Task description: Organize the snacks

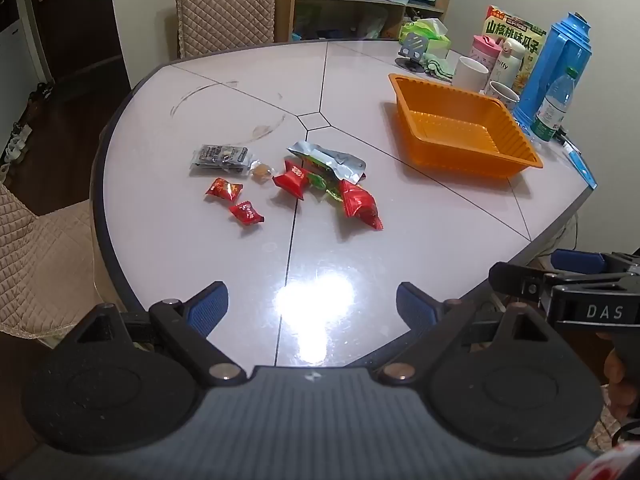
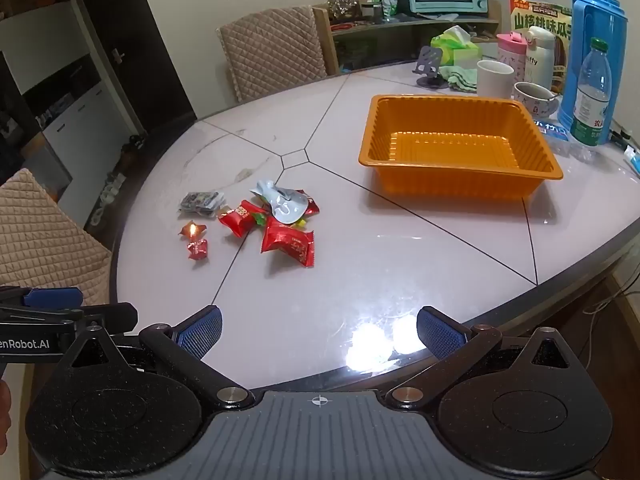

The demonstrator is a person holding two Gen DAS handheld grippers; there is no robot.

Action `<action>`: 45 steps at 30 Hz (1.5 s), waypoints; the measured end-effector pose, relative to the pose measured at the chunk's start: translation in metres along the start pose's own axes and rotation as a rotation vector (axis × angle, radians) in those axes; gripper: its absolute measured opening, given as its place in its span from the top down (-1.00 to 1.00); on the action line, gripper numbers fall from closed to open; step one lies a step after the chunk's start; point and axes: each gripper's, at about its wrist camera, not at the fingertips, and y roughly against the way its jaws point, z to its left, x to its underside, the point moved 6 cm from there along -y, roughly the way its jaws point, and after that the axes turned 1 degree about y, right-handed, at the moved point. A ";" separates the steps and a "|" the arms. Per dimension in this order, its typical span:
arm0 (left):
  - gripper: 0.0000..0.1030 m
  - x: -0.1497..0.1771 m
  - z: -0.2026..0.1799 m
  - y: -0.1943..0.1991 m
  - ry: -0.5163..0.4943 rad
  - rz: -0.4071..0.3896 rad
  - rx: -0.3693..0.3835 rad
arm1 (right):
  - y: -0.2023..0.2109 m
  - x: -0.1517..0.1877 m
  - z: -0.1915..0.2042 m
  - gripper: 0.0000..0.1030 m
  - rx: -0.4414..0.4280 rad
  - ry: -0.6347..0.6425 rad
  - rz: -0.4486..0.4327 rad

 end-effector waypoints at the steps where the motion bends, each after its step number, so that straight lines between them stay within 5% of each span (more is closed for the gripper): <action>1: -0.75 0.000 0.000 0.000 0.001 0.002 0.001 | 0.000 0.000 0.000 -1.00 0.003 0.002 0.000; 45: -0.75 0.000 0.007 0.004 0.010 -0.007 0.000 | 0.003 -0.002 0.005 -1.00 -0.007 0.021 -0.006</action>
